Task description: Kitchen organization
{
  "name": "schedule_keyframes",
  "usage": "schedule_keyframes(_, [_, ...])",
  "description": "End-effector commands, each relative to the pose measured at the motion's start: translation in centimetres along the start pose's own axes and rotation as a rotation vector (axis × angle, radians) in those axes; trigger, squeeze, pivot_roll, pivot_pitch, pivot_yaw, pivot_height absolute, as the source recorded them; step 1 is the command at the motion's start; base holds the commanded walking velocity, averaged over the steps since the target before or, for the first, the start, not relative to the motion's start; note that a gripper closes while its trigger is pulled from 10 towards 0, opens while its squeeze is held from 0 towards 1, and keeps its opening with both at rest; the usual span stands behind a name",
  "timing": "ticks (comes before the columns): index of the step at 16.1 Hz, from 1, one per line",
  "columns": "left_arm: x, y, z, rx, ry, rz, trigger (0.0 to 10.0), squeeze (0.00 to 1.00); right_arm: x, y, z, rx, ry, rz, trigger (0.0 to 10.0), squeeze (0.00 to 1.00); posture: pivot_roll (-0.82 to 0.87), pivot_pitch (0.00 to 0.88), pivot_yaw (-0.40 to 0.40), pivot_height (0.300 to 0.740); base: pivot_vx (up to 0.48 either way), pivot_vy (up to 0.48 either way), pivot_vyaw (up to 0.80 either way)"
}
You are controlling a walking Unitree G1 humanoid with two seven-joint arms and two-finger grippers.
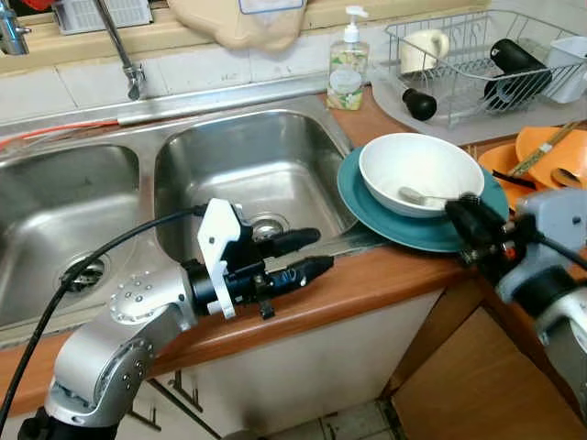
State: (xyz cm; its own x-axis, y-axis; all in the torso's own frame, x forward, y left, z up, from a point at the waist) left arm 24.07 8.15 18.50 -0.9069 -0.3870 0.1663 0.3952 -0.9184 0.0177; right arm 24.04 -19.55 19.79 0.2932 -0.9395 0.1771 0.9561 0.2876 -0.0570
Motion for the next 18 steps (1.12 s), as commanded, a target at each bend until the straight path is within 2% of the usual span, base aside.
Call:
schedule_keyframes(1, [0.1,0.1,-0.1,-0.017,-0.002,-0.015,10.0,0.0,0.1,-0.3,0.6,0.028,-0.012,0.009,10.0,1.0,-0.12,0.0,0.081,0.74,0.0,0.0,0.0])
schedule_keyframes(4, [0.1,-0.1,0.0,-0.018,-0.006,-0.016,10.0,0.0,0.5,-1.6,0.1,0.009,-0.02,0.011,10.0,1.0,-0.12,0.0,0.083,0.74,0.0,0.0,0.0])
schedule_keyframes(6, [0.1,-0.1,-0.1,-0.022,-0.007,-0.017,10.0,0.0,0.6,-1.7,0.1,0.01,-0.019,0.007,10.0,1.0,-0.12,0.0,0.085,0.74,0.0,0.0,0.0])
schedule_keyframes(8, [0.1,-0.1,0.0,-0.022,-0.006,-0.018,10.0,0.0,0.2,-1.1,1.1,0.072,0.016,0.015,10.0,1.0,-0.12,0.0,0.085,0.74,0.0,0.0,0.0])
schedule_keyframes(12, [0.1,-0.1,0.0,-0.021,-0.004,-0.015,10.0,0.0,-0.3,0.1,1.2,0.073,0.007,0.016,10.0,1.0,-0.11,0.0,0.079,0.74,0.0,0.0,0.0])
schedule_keyframes(13, [0.1,-0.1,0.0,-0.022,-0.004,-0.014,10.0,0.0,-0.5,0.4,1.2,0.066,0.011,0.022,10.0,0.0,-0.11,0.0,0.078,0.74,0.0,0.0,0.0])
schedule_keyframes(18, [0.3,-0.1,-0.1,-0.02,-0.003,-0.007,10.0,0.0,-0.7,1.5,0.8,0.028,-0.021,0.019,10.0,0.0,-0.1,0.0,0.062,0.74,0.0,0.0,0.0])
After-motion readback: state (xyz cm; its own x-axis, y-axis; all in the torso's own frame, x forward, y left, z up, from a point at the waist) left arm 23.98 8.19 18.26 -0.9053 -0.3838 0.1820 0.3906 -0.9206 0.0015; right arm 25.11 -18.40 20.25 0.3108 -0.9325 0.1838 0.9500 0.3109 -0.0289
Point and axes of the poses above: a point about 5 cm out from each wrist's last joint towards the gripper, its own y axis pointing out of the wrist towards the gripper, its own z axis along the axis of the wrist's last joint, x = y × z, the point moved 3 cm from there along y, pointing out of the wrist towards the gripper, and after that the axes turned 5 degrees about -y, right-handed, at the moved point
